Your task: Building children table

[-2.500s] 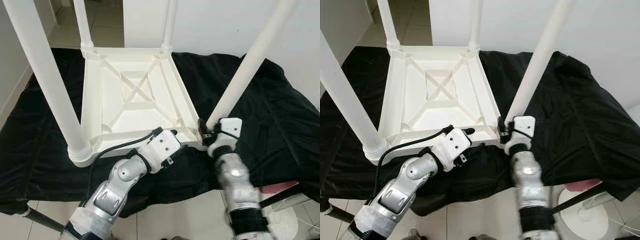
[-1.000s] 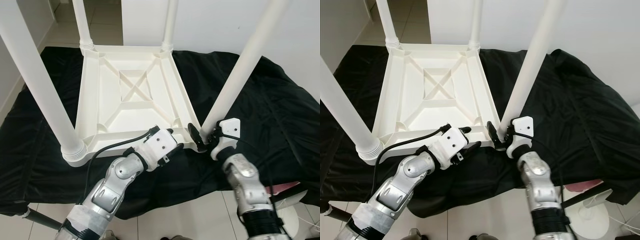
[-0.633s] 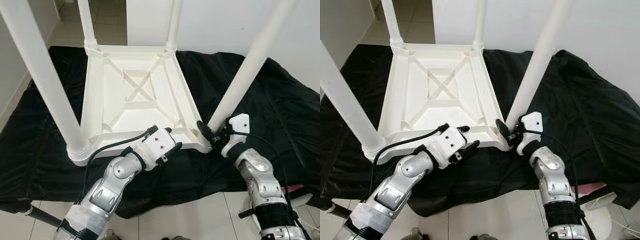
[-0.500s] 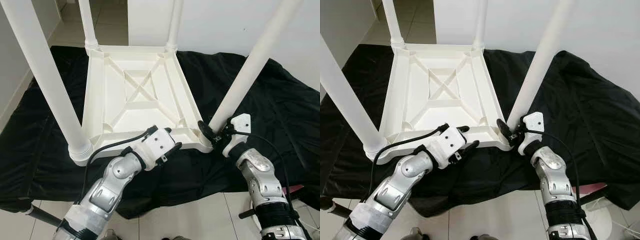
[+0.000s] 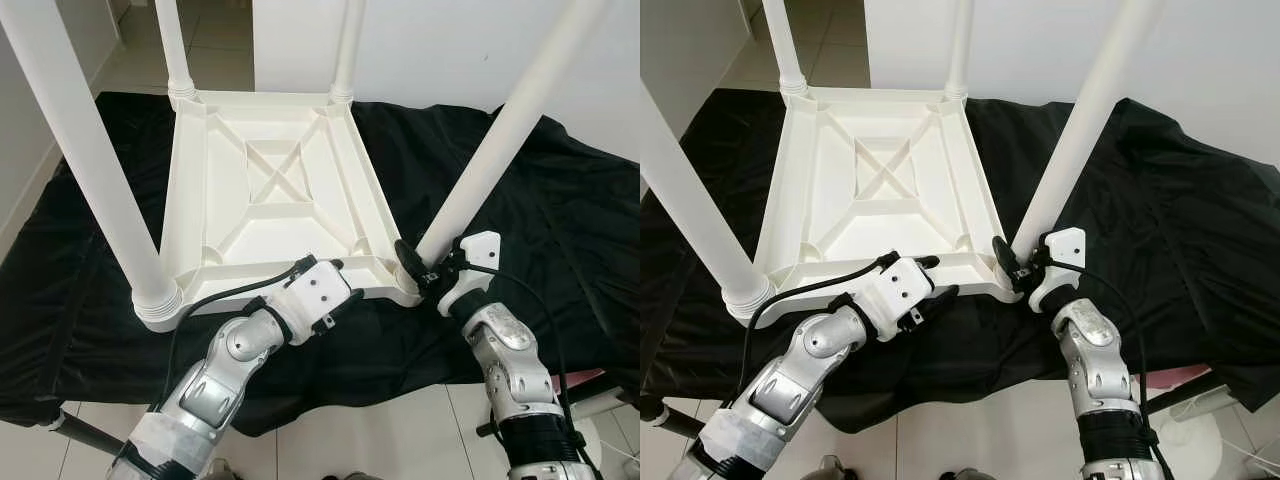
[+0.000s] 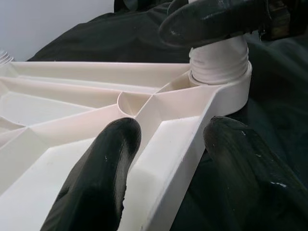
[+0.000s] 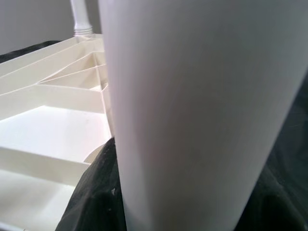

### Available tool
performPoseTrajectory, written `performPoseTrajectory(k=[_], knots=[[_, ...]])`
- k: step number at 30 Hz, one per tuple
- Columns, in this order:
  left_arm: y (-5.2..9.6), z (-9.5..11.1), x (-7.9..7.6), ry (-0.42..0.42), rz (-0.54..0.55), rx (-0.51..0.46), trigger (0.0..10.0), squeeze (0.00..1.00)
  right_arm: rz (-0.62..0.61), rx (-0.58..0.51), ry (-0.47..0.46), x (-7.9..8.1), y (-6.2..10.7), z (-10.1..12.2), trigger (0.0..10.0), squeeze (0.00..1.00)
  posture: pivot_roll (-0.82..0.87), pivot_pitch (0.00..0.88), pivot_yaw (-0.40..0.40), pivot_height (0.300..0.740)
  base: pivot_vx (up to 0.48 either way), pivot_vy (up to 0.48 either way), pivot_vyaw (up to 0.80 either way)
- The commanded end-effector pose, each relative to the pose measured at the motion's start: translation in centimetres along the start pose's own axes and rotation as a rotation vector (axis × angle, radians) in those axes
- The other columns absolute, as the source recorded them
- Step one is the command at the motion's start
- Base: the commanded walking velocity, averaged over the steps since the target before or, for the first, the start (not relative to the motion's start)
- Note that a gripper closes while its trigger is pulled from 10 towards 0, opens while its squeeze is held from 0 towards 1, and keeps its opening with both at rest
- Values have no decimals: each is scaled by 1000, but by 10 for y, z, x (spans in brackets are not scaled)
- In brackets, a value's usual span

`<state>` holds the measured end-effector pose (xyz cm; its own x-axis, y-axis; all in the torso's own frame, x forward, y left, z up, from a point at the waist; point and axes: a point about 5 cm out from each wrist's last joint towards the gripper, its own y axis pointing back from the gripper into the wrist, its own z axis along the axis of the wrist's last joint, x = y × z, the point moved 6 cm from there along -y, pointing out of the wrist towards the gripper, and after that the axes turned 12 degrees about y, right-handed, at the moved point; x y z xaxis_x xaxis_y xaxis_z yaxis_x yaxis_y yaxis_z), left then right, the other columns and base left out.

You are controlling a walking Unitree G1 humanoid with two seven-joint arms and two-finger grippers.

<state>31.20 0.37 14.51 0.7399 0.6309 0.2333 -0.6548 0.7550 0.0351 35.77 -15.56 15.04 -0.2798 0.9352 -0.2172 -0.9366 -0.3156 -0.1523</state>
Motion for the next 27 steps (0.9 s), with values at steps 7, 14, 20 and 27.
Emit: performPoseTrajectory(k=[7, 14, 20, 27], knots=[[0, -2, -9, -15, -33, 4, 10000, 0, -301, 93, -61, -18, 19, -24, 10000, 0, -1, 100, -93, 740, 0, 0, 0], [0, -3, -11, -12, -32, 6, 10000, 0, -518, 173, -80, -10, 34, -34, 10000, 0, 9, 91, -108, 740, 0, 0, 0], [2, -5, -15, -4, -39, 11, 10000, 0, -400, 162, -125, 21, 25, -31, 10000, 0, 8, 81, -105, 740, 0, 0, 0], [3, -7, -30, 6, -77, 11, 10000, 0, -350, 136, -103, 22, 23, -28, 10000, 1000, 8, 71, -106, 740, 0, 0, 0]])
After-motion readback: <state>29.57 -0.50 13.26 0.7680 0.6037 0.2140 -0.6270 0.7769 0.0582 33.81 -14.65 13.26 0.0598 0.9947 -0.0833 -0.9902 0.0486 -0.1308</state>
